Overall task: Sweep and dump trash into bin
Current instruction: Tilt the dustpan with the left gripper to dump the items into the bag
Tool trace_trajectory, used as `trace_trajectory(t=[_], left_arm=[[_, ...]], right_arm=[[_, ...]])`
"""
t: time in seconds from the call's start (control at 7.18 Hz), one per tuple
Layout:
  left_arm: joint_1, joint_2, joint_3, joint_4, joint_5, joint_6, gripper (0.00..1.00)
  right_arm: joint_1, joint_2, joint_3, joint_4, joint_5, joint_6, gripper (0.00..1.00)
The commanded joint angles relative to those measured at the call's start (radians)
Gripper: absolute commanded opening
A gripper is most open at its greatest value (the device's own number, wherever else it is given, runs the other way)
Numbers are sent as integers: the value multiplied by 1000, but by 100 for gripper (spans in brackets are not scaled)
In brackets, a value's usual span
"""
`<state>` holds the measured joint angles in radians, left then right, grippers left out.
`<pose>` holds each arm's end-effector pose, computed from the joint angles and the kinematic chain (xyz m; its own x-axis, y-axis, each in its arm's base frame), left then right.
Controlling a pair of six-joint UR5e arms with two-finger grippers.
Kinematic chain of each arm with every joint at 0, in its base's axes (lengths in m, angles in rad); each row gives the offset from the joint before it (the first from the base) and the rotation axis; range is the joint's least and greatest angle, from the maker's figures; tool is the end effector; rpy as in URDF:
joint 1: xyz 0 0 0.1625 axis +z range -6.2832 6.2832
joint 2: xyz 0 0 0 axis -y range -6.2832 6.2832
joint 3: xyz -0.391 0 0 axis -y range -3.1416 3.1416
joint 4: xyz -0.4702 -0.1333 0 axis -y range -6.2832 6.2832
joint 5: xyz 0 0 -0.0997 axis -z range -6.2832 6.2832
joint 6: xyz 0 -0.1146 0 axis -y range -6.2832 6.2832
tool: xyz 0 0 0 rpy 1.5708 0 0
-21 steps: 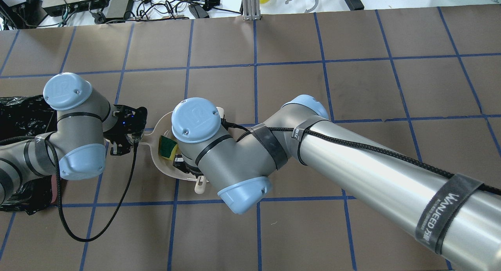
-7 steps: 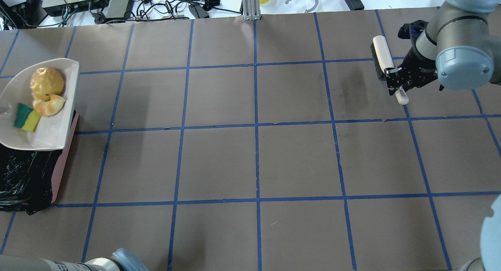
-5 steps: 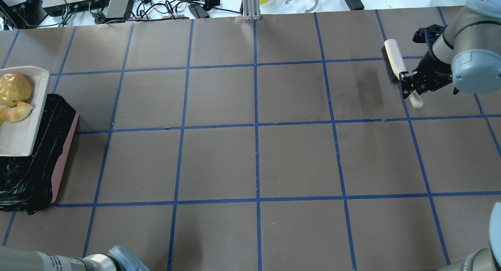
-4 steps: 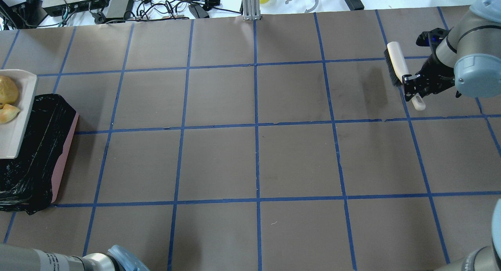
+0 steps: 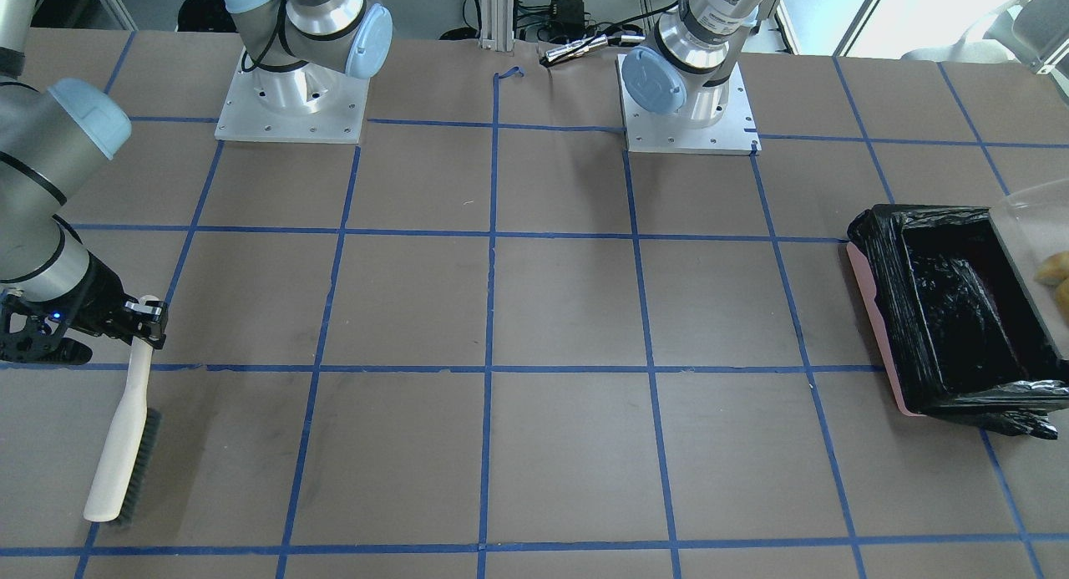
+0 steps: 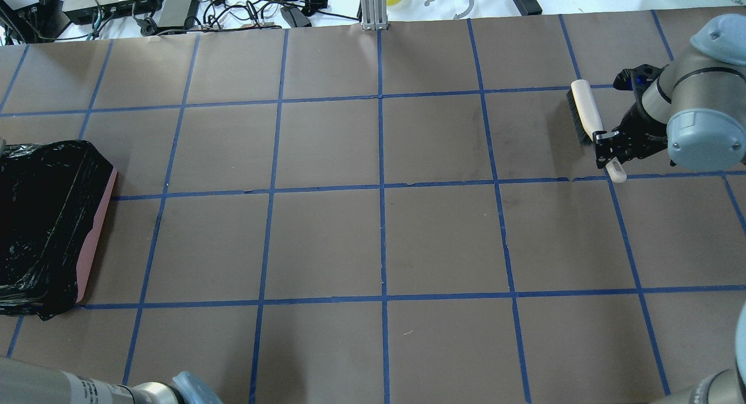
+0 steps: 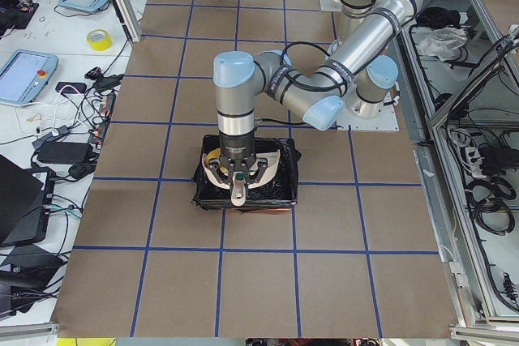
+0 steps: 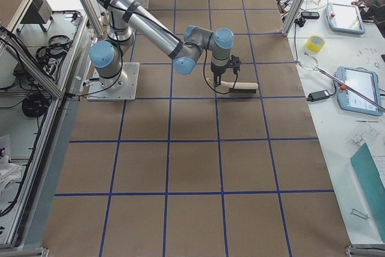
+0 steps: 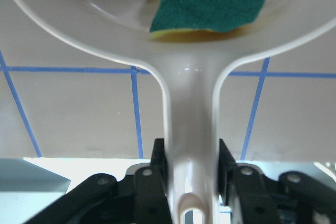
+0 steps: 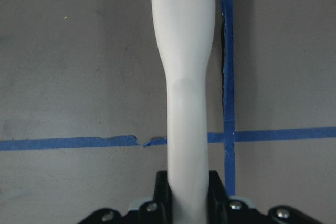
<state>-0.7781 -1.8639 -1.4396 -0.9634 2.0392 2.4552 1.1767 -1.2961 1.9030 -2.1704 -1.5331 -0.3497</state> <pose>0.4492 -0.5572 0.4117 -0.0300 0.9987 0.0421 0.8063 -0.0007 0.5915 -0.0999 -0.5987 0.1554 -0.9983 0.0444 -0.0379 0.0446 0.9990 -0.0061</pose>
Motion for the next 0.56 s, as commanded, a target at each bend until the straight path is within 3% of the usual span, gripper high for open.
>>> trace_trajectory(t=[0.0,0.28,0.42], left_arm=[[-216,-1,-103,193,374,-39,0],[-308,-3,-149,206,583,-30,0],[-320,2,-151,207,591,-25,0]], right_arm=[[0,6,2,-2,5,-15,7],[0,8,2,0,7,-12,14],[0,8,4,1,4,-14,27]])
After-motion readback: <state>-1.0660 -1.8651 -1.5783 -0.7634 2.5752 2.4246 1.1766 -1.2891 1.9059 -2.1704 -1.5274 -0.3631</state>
